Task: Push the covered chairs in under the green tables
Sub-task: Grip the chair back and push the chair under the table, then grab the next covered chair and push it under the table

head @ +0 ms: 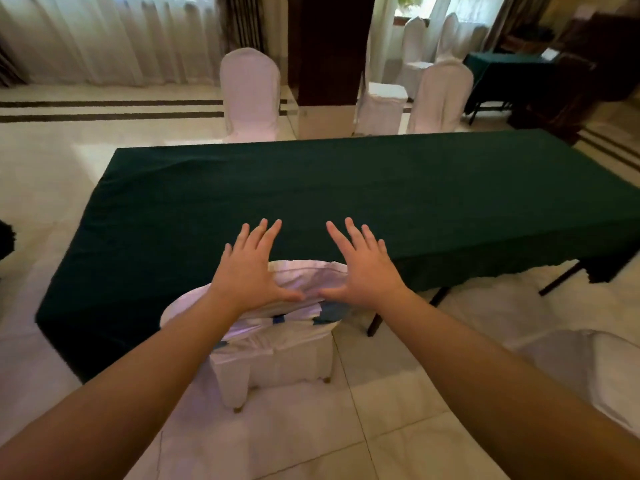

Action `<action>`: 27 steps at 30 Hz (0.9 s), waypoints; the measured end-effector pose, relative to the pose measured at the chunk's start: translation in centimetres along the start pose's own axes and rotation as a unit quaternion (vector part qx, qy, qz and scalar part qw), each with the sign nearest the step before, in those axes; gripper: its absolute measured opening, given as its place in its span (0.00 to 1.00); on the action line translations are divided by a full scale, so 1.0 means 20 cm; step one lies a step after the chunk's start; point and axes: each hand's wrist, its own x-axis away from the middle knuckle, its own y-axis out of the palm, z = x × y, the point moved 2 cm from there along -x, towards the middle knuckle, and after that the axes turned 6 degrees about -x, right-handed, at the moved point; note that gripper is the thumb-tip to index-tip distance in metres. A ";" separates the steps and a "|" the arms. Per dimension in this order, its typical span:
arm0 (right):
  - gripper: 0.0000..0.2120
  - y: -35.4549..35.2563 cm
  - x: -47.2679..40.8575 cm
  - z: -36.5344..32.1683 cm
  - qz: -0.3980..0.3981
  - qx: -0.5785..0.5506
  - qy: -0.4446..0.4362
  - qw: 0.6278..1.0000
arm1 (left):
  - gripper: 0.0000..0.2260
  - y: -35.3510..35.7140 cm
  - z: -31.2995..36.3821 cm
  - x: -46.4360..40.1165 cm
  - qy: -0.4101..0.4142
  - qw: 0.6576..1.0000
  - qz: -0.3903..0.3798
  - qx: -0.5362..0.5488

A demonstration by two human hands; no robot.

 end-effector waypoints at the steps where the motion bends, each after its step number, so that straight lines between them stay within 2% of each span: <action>1: 0.60 -0.04 0.05 0.05 0.008 0.002 0.017 1.000 | 0.64 0.00 0.09 -0.03 0.019 1.000 0.002 0.001; 6: 0.62 -0.23 0.38 0.41 0.063 0.014 0.105 0.992 | 0.63 0.03 0.58 -0.12 0.122 0.992 0.000 0.018; 12: 0.63 -0.52 0.98 1.03 0.146 0.022 0.240 0.960 | 0.63 0.08 1.44 -0.14 0.228 0.972 -0.041 0.041; 19: 0.60 -0.82 2.07 1.89 0.221 0.027 0.340 0.914 | 0.63 0.27 2.70 0.06 0.345 0.934 -0.057 0.068; 27: 0.61 -1.14 3.46 2.69 0.254 0.043 0.488 0.834 | 0.61 0.56 4.22 0.46 0.449 0.882 -0.056 0.131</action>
